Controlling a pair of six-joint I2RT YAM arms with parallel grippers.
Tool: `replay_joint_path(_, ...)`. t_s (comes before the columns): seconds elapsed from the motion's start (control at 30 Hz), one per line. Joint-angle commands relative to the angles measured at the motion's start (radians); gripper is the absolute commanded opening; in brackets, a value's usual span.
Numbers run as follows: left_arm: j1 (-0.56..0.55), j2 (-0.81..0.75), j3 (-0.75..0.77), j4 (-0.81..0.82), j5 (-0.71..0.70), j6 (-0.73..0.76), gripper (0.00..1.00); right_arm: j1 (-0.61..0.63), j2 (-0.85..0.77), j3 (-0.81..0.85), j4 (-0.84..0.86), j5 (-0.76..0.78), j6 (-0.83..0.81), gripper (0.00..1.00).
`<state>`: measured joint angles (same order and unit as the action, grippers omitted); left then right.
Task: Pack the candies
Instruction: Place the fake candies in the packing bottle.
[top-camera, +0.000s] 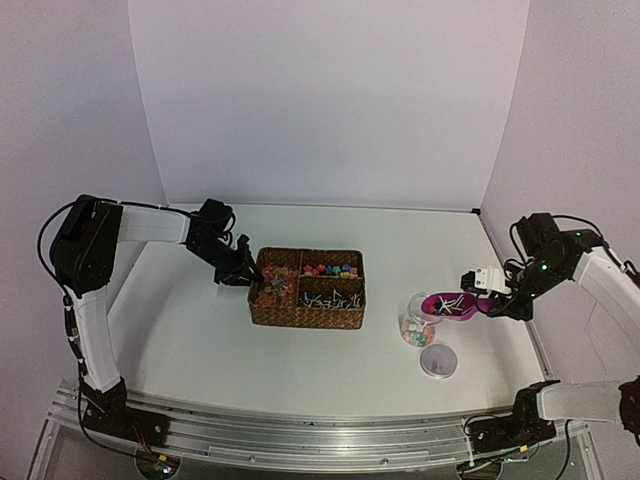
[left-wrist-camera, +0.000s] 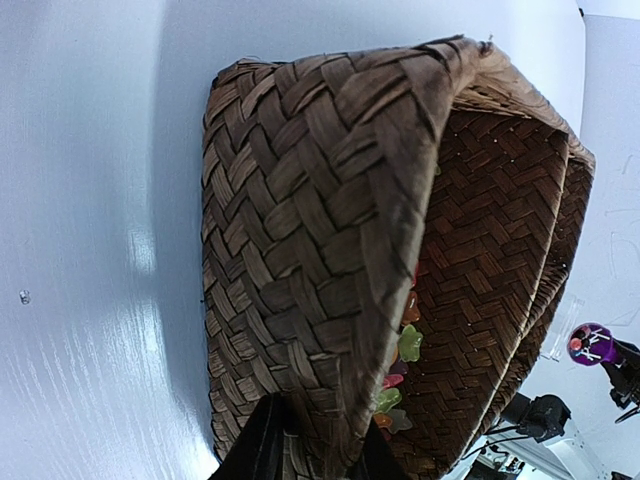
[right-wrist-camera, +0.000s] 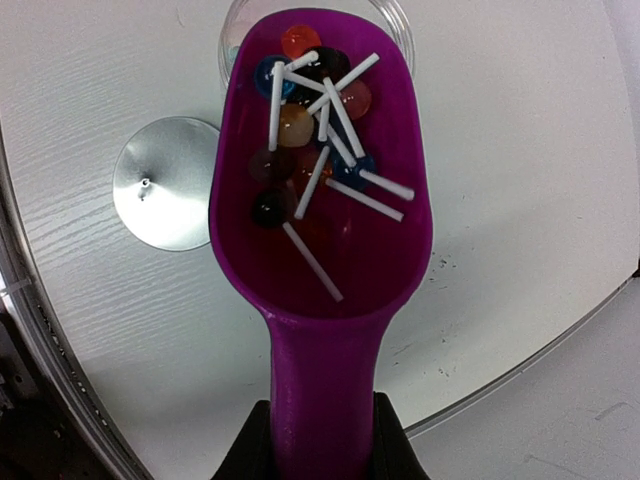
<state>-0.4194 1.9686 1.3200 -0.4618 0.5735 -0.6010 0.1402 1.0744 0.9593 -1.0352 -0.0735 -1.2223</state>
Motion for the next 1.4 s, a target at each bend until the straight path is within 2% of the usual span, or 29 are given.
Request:
replay_joint_path(0.0, 0.001, 0.002, 0.004, 0.006, 0.02, -0.005, 0.19, -0.001, 0.012, 0.058, -0.01, 0.03, -0.039, 0.0)
replay_joint_path(0.43, 0.003, 0.005, 0.005, 0.004, 0.02, -0.006, 0.19, 0.028, 0.073, 0.127, -0.061, 0.106, -0.126, 0.0)
replay_joint_path(1.37, 0.01, 0.009, 0.001, 0.006, 0.025, -0.011, 0.2, 0.146, 0.17, 0.239, -0.075, 0.295, -0.207, 0.0)
